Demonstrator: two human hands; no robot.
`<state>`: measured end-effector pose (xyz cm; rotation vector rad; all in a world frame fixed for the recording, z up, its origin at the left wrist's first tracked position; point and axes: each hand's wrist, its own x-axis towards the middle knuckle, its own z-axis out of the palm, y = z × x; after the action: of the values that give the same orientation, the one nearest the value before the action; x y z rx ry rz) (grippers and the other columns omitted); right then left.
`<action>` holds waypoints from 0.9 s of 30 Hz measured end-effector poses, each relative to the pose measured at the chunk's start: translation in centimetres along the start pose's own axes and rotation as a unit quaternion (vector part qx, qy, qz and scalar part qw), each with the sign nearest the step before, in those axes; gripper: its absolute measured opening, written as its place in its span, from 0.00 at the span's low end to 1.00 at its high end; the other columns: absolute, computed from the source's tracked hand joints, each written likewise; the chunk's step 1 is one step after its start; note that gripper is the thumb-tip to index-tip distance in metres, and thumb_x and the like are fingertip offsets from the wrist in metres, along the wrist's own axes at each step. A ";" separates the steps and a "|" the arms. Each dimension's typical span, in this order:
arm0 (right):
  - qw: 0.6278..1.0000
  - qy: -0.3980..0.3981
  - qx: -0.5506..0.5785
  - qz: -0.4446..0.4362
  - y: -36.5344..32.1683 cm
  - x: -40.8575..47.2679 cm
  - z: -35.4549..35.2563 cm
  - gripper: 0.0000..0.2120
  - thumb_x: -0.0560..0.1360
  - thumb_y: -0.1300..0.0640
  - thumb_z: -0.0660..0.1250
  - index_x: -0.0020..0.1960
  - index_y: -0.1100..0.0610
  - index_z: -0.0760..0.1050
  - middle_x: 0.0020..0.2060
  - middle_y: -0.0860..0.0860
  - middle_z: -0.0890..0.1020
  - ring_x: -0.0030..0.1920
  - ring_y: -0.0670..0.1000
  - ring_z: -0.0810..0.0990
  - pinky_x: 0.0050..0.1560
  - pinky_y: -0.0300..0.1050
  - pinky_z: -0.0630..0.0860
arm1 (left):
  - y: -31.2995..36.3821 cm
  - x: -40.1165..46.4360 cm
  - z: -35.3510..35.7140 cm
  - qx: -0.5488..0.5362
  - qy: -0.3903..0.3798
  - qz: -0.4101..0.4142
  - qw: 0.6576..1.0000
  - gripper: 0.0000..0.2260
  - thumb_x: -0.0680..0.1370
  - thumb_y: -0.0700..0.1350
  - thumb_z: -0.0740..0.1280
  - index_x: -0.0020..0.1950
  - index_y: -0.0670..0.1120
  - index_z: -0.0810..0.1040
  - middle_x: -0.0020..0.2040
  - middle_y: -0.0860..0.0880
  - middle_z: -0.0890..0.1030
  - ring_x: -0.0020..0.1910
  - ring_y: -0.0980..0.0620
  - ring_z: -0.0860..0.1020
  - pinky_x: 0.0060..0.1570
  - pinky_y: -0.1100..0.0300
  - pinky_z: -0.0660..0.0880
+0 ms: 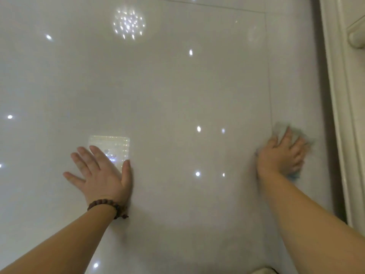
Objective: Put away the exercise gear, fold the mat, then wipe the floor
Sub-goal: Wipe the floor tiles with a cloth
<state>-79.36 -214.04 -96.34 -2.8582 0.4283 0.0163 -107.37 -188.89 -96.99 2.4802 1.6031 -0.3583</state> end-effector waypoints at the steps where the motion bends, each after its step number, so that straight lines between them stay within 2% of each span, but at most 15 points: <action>1: 1.000 0.016 0.003 -0.014 -2.2 -3.1 0.9 0.26 0.76 0.45 0.56 0.73 0.47 0.64 0.75 0.55 0.61 0.75 0.59 0.56 0.70 0.59 0.53 | 0.0 0.0 0.0 -0.003 0.004 -0.001 1.000 0.40 0.75 0.66 0.44 0.78 0.39 0.43 0.78 0.37 0.44 0.77 0.41 0.40 0.71 0.33 0.39; 4: 0.970 0.008 0.003 -0.245 -8.0 -13.4 3.6 0.27 0.71 0.46 0.56 0.70 0.45 0.69 0.70 0.56 0.70 0.71 0.61 0.65 0.69 0.60 0.59 | -0.1 -0.1 0.0 -0.008 0.008 0.004 1.000 0.40 0.76 0.66 0.44 0.78 0.39 0.44 0.78 0.37 0.44 0.77 0.41 0.40 0.70 0.33 0.39; 7: 0.845 -0.089 0.000 -0.527 -8.5 -16.8 3.8 0.25 0.72 0.47 0.58 0.70 0.44 0.69 0.71 0.53 0.69 0.72 0.58 0.63 0.72 0.58 0.57 | -0.1 -0.2 -0.1 -0.002 0.009 0.002 1.000 0.38 0.78 0.64 0.47 0.78 0.39 0.43 0.78 0.38 0.44 0.77 0.41 0.39 0.70 0.33 0.39; 8: 0.808 -0.104 0.012 -0.580 -7.7 -15.1 3.4 0.24 0.73 0.47 0.60 0.69 0.44 0.69 0.71 0.53 0.69 0.73 0.57 0.63 0.72 0.57 0.57 | -0.1 -0.2 -0.1 -0.001 0.009 0.002 1.000 0.38 0.78 0.64 0.48 0.78 0.39 0.43 0.78 0.38 0.44 0.77 0.41 0.39 0.70 0.33 0.39; 9: 0.793 -0.101 0.013 -0.600 -6.3 -12.7 3.1 0.23 0.74 0.47 0.60 0.69 0.44 0.70 0.71 0.52 0.69 0.72 0.57 0.64 0.72 0.56 0.58 | 0.0 -0.2 -0.2 -0.004 0.007 0.001 1.000 0.38 0.78 0.64 0.48 0.78 0.39 0.43 0.78 0.38 0.43 0.77 0.41 0.39 0.70 0.33 0.39; 10: 0.805 -0.084 0.004 -0.588 -4.6 -10.0 2.8 0.23 0.74 0.46 0.59 0.69 0.45 0.70 0.71 0.53 0.69 0.72 0.57 0.65 0.72 0.56 0.59 | 0.0 -0.2 -0.2 -0.008 0.007 0.001 1.000 0.39 0.78 0.64 0.49 0.78 0.39 0.43 0.78 0.38 0.43 0.77 0.41 0.39 0.70 0.32 0.39; 11: 0.839 -0.058 -0.006 -0.541 -2.5 -7.2 2.5 0.24 0.75 0.45 0.57 0.70 0.46 0.69 0.71 0.54 0.68 0.72 0.58 0.65 0.71 0.57 0.60 | 0.0 -0.2 -0.3 -0.011 0.007 0.001 1.000 0.39 0.78 0.64 0.49 0.78 0.39 0.43 0.78 0.38 0.43 0.77 0.41 0.39 0.70 0.32 0.39; 13: 0.929 -0.024 -0.028 -0.369 1.5 -2.3 1.1 0.28 0.75 0.42 0.51 0.72 0.49 0.67 0.72 0.57 0.66 0.72 0.61 0.63 0.70 0.60 0.60 | -0.1 -0.3 -0.3 -0.013 0.002 0.001 1.000 0.39 0.78 0.64 0.48 0.78 0.39 0.42 0.78 0.38 0.42 0.77 0.42 0.38 0.70 0.32 0.38; 15: 0.989 -0.019 -0.022 -0.147 3.3 -0.6 -0.5 0.30 0.74 0.41 0.49 0.74 0.49 0.63 0.74 0.57 0.61 0.74 0.60 0.57 0.72 0.59 0.54 | -0.1 -0.2 -0.1 -0.012 0.001 0.003 1.000 0.39 0.77 0.64 0.47 0.78 0.40 0.41 0.78 0.39 0.41 0.77 0.42 0.37 0.70 0.32 0.38; 17: 1.000 -0.006 -0.005 0.011 1.7 -2.3 -0.3 0.27 0.76 0.44 0.53 0.75 0.46 0.60 0.76 0.55 0.58 0.75 0.59 0.53 0.72 0.59 0.51 | -0.2 -0.2 -0.1 -0.008 0.004 0.003 1.000 0.39 0.77 0.65 0.46 0.78 0.40 0.41 0.78 0.39 0.41 0.77 0.41 0.37 0.70 0.32 0.38; 18: 1.000 0.000 -0.001 0.024 0.2 -4.3 0.1 0.26 0.76 0.46 0.54 0.75 0.45 0.61 0.75 0.54 0.59 0.75 0.59 0.54 0.71 0.60 0.52 | -0.2 -0.2 -0.1 -0.007 0.003 0.003 1.000 0.39 0.77 0.65 0.46 0.78 0.40 0.41 0.78 0.39 0.41 0.76 0.41 0.37 0.70 0.32 0.39; 20: 0.996 0.013 0.002 -0.087 -2.8 -9.2 1.7 0.27 0.73 0.47 0.54 0.72 0.45 0.66 0.73 0.56 0.65 0.73 0.61 0.61 0.69 0.62 0.56 | -0.2 -0.2 0.0 -0.008 0.004 0.004 1.000 0.39 0.77 0.65 0.46 0.78 0.40 0.41 0.78 0.39 0.41 0.76 0.41 0.37 0.70 0.31 0.39; 22: 0.960 0.000 -0.011 -0.280 -4.7 -14.3 3.2 0.28 0.70 0.47 0.56 0.69 0.47 0.70 0.70 0.57 0.71 0.71 0.62 0.66 0.69 0.62 0.60 | -0.3 -0.2 0.1 -0.007 0.005 0.003 1.000 0.39 0.77 0.65 0.45 0.78 0.40 0.41 0.78 0.39 0.41 0.77 0.41 0.37 0.70 0.31 0.39; 24: 0.886 -0.045 -0.014 -0.461 -4.6 -17.3 3.4 0.26 0.72 0.48 0.59 0.70 0.46 0.69 0.71 0.55 0.69 0.72 0.60 0.63 0.71 0.60 0.58 | -0.3 -0.2 0.2 -0.007 0.005 0.004 1.000 0.39 0.77 0.65 0.46 0.78 0.40 0.42 0.78 0.39 0.42 0.77 0.41 0.37 0.70 0.31 0.39; 27: 0.768 -0.088 -0.009 -0.635 -1.8 -14.4 2.4 0.24 0.75 0.47 0.61 0.70 0.45 0.69 0.73 0.52 0.66 0.74 0.57 0.61 0.72 0.57 0.56 | -0.3 -0.1 0.2 -0.006 0.005 0.003 1.000 0.39 0.77 0.65 0.45 0.78 0.40 0.41 0.78 0.39 0.41 0.77 0.42 0.37 0.70 0.32 0.39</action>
<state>-92.56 -207.70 -97.53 -2.4979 -1.5368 0.0373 -107.69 -188.96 -97.15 2.4810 1.5971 -0.3338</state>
